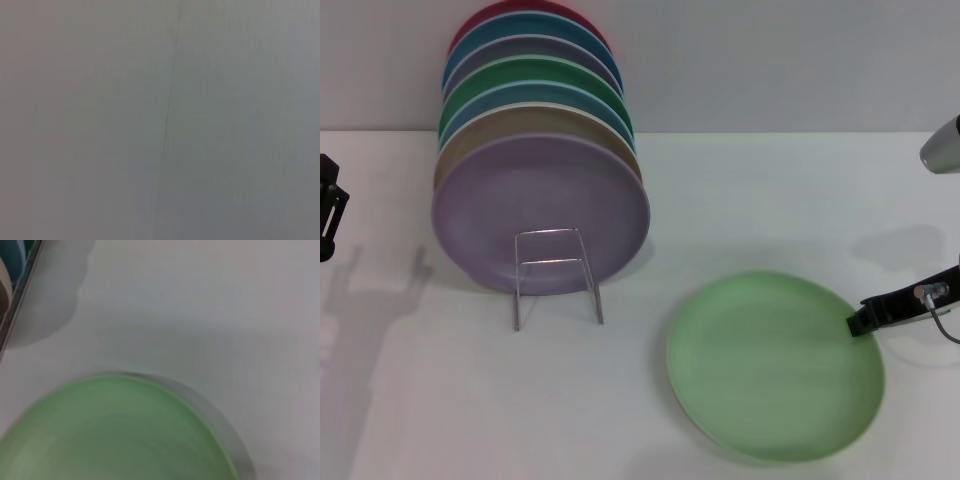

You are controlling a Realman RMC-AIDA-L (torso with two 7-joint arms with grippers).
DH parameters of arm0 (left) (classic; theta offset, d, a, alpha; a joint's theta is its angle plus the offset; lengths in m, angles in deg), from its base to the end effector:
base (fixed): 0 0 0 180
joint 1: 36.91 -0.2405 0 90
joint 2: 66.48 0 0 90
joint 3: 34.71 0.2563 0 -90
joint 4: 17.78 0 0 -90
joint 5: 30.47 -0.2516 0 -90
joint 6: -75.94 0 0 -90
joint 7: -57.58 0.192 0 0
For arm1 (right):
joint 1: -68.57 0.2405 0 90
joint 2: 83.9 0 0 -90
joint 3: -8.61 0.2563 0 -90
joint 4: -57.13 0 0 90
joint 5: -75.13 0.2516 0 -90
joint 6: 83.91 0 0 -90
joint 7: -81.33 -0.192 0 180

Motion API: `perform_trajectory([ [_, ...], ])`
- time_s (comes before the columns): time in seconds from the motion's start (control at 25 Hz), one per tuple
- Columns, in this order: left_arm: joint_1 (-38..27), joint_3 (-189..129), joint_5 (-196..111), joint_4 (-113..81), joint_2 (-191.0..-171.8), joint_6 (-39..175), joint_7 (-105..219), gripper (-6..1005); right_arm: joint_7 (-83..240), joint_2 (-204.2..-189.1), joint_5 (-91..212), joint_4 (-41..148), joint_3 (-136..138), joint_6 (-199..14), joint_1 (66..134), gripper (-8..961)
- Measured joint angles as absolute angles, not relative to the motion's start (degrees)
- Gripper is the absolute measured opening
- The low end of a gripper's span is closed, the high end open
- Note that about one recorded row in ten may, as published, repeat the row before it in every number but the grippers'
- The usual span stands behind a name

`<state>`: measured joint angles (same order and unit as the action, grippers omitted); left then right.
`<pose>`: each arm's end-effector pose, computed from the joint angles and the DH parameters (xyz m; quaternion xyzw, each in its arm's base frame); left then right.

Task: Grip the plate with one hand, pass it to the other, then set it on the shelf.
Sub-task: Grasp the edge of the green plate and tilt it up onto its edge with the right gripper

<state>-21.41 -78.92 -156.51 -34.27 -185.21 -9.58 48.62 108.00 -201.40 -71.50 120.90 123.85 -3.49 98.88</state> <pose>-0.3307 0.3397 -0.0110 -0.6156 -0.1906 -0.4207 0.6386 0.2880 0.4131 -0.0150 -0.8076 0.5418 -0.0840 0.2173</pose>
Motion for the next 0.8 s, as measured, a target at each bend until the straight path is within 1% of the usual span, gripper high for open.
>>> perform_trajectory([
  [0.12, -21.4, -78.9, -156.5, -34.3, -185.21, -9.6, 48.6, 813, 108.2, -201.58, -71.3, 122.7, 124.4, -3.9, 98.4, 20],
  [0.36, -21.4, -78.9, -156.5, -34.1, -185.21, -9.7, 48.6, 813, 108.2, -202.59, -71.5, 132.5, 125.1, -6.7, 95.6, 16],
  [0.56, -21.2, -78.9, -156.5, -34.1, -185.17, -9.7, 48.6, 813, 108.2, -202.73, -74.7, 138.6, 124.7, -11.3, 94.1, 16],
  [0.8, -21.2, -78.9, -156.5, -34.1, -185.13, -9.7, 48.6, 813, 108.2, -202.87, -75.4, 139.5, 122.3, -19.9, 93.0, 15],
])
